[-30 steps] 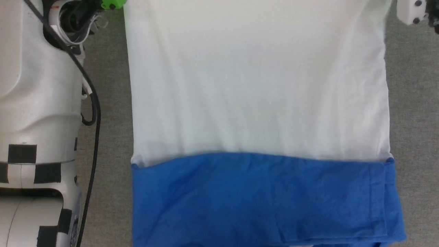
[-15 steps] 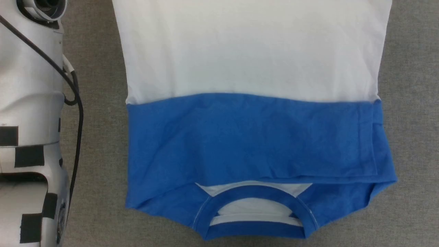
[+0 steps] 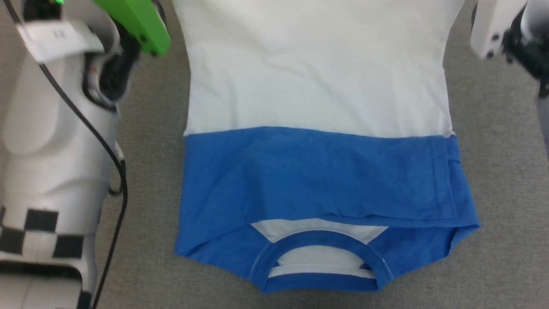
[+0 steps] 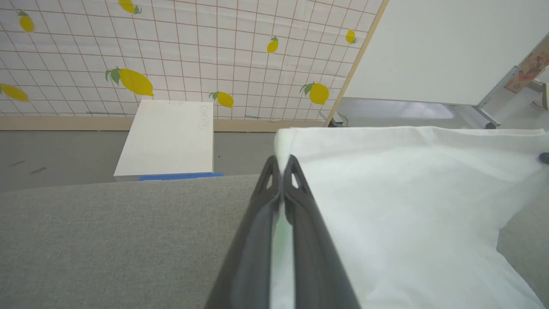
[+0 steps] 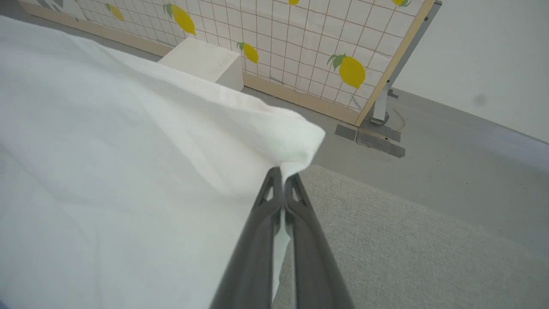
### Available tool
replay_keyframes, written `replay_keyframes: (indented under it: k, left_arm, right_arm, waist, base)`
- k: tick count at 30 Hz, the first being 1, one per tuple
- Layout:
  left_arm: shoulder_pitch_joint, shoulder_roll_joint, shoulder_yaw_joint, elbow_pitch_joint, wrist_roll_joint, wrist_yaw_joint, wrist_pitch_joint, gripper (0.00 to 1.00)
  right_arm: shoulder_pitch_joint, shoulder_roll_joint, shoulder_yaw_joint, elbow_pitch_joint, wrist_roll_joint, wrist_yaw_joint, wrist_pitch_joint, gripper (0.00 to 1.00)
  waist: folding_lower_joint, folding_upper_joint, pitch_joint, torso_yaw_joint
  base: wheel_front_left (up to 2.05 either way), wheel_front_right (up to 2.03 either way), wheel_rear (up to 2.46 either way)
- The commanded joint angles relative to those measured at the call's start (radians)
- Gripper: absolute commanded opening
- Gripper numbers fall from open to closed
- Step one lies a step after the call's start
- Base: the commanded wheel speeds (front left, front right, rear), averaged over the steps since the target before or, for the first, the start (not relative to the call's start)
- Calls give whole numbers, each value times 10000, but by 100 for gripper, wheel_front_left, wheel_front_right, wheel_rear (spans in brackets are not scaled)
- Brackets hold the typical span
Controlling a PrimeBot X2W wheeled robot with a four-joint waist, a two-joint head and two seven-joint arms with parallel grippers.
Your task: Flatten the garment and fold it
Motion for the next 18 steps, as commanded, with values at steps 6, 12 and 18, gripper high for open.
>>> replay_keyframes:
  k: [6, 12, 18]
  left_arm:
    - [2060, 283, -615, -1038, -622, -66, -272, 0]
    - [4098, 445, -624, -1877, -942, 29, -722, 0]
    - [6158, 492, -354, -2935, -1256, 475, -1241, 0]
  right_arm:
    - [1930, -157, -191, -575, 795, -17, -228, 0]
    - [3802, -62, -917, -1263, 1185, -17, -277, 0]
    - [5653, 343, -1968, -1943, 1240, -17, -262, 0]
  waist:
    - [0, 0, -2097, 269]
    - [0, 0, -2969, 251]
    - [0, 0, -3552, 162]
  base:
    - [0, 0, 0]
    - [0, 0, 0]
    - [0, 0, 0]
